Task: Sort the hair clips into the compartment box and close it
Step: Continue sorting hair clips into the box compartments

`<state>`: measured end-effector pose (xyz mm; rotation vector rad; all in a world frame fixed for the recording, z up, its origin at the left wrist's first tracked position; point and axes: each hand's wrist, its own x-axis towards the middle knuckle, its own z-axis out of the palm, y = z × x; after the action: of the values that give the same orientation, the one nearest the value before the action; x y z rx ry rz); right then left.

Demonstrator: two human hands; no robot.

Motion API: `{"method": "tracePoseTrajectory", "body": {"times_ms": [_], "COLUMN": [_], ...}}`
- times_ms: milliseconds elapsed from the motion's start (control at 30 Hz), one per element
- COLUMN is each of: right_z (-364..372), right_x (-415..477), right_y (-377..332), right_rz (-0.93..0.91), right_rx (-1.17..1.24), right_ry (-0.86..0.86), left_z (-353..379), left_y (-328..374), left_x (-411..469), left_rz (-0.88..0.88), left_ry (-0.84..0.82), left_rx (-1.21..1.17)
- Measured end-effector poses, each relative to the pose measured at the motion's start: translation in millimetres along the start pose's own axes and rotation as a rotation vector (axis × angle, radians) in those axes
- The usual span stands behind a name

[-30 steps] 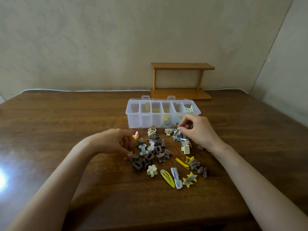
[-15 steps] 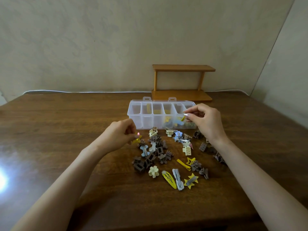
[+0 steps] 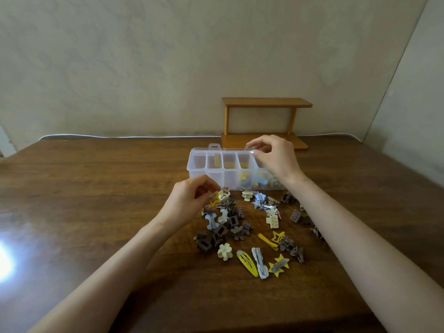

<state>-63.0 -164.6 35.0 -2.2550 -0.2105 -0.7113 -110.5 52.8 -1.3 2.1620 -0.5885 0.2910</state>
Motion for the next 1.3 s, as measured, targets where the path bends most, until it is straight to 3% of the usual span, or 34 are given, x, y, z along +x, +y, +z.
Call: {"method": "tracePoseTrajectory", "body": {"times_ms": [100,233,300,433,567,667,767,1000,1167,1300], "right_z": [-9,-11,-8,-3,-11,-20,-23,-16,-22,-28], "right_x": [-16,-34,-42,-52,-49,-40,-27,-6,-19,-38], "right_y": [-5,-8,-5,5,12,20,25,22,22,20], "right_rz": [0.013,0.062,0.082,0.096,0.131,0.168,0.202,0.185,0.061,-0.007], "right_rx": [0.145,0.3,0.312,0.294,0.211,0.102,-0.04,-0.354,-0.294,-0.238], "right_ry": [-0.042,-0.345,-0.413,-0.319,-0.116,0.077,0.16,0.111,0.116,0.045], "left_z": [5,13,17,26,35,39,41,42,37,37], "left_y": [8,25,30,35,33,22,14,12,6,6], "left_x": [4,19,28,42,40,33,31,30,32,32], "left_rz": [-0.07,-0.132,-0.148,-0.163,-0.185,-0.184,-0.151,-0.094,-0.057,-0.044], "left_ry": [0.019,0.031,0.095,0.12,0.098,0.105,0.106,0.096,0.126,0.099], "left_rx": [-0.185,-0.235,-0.225,-0.301,-0.397,-0.333,-0.234,-0.062,0.171,0.203]}}
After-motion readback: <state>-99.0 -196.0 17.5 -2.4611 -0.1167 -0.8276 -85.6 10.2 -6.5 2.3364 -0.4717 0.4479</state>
